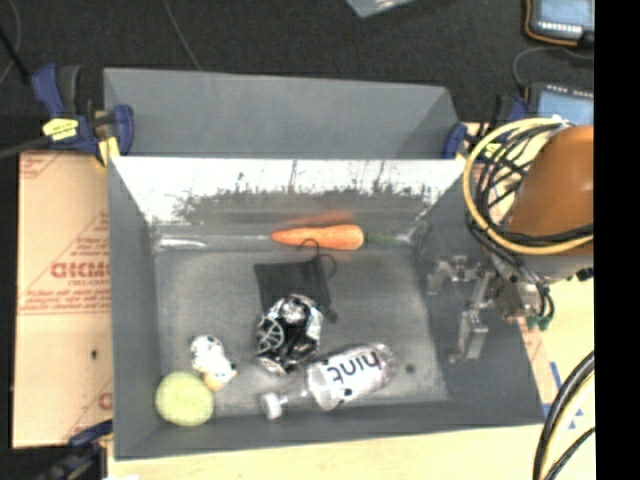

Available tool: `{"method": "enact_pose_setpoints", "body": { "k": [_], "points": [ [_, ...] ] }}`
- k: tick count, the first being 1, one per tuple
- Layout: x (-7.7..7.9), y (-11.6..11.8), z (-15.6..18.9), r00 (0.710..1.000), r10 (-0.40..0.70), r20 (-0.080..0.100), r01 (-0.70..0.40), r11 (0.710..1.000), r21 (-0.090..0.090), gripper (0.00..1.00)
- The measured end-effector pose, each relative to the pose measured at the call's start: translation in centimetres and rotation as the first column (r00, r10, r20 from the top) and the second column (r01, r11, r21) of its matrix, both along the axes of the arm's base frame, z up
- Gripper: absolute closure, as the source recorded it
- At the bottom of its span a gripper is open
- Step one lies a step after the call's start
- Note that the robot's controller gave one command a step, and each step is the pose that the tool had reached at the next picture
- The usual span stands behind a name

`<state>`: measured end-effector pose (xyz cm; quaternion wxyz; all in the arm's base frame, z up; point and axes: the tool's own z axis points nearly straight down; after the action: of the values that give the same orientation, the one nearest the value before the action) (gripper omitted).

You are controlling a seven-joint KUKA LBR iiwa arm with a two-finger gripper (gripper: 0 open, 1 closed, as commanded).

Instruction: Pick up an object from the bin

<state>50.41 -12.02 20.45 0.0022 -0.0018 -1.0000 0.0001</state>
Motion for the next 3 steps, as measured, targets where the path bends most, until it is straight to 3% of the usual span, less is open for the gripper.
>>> {"method": "enact_pose_setpoints", "body": {
  "k": [1,2,3],
  "points": [
    [0.2,0.1,0.4,1.000,0.004,0.008,-0.004,1.000,-0.001,0.00],
    [-0.6,3.1,-5.1,0.998,0.065,0.011,-0.065,0.998,-0.003,0.00],
    [-0.6,5.9,-6.6,0.975,0.223,0.002,-0.223,0.975,0.000,0.00]
  ]
}}
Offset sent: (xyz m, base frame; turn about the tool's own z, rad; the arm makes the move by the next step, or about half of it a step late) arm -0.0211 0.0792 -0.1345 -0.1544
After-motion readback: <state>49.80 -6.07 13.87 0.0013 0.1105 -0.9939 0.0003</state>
